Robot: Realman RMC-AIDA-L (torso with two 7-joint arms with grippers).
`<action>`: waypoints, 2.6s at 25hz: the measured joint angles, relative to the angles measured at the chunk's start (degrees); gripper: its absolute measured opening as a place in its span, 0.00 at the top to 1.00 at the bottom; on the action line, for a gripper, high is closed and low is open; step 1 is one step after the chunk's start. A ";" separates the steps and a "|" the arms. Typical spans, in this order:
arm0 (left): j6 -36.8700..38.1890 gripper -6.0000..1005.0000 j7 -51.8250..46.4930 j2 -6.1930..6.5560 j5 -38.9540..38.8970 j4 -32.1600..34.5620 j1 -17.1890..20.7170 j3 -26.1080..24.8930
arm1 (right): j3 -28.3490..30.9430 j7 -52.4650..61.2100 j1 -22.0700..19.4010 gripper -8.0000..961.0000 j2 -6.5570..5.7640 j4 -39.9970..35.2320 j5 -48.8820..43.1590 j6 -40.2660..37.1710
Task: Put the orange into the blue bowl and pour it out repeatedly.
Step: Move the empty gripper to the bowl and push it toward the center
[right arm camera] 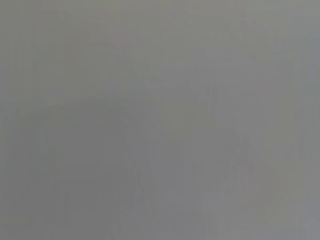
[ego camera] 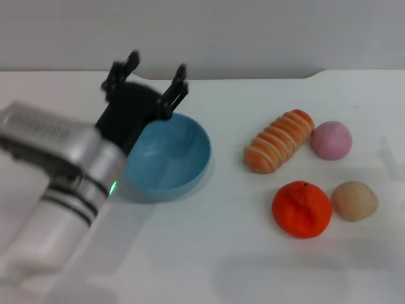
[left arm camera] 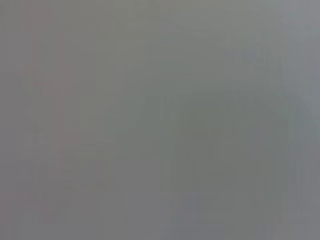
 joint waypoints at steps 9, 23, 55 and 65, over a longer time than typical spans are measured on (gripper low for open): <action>47.60 0.19 2.34 1.01 10.00 22.53 -0.92 -24.19 | 0.25 0.00 0.01 0.21 -0.04 -0.09 0.00 -0.04; 97.10 0.19 13.87 -1.14 9.09 34.69 -4.45 -50.29 | 0.25 -0.08 0.25 0.21 -0.11 -0.26 0.00 0.02; 97.62 0.24 16.69 -1.26 6.56 11.09 -11.79 -54.06 | 0.34 0.00 0.68 0.21 0.05 0.08 0.00 0.50; 96.97 0.26 17.22 -1.29 6.41 7.94 -12.89 -53.48 | 0.33 0.00 0.69 0.21 0.05 0.21 0.00 0.51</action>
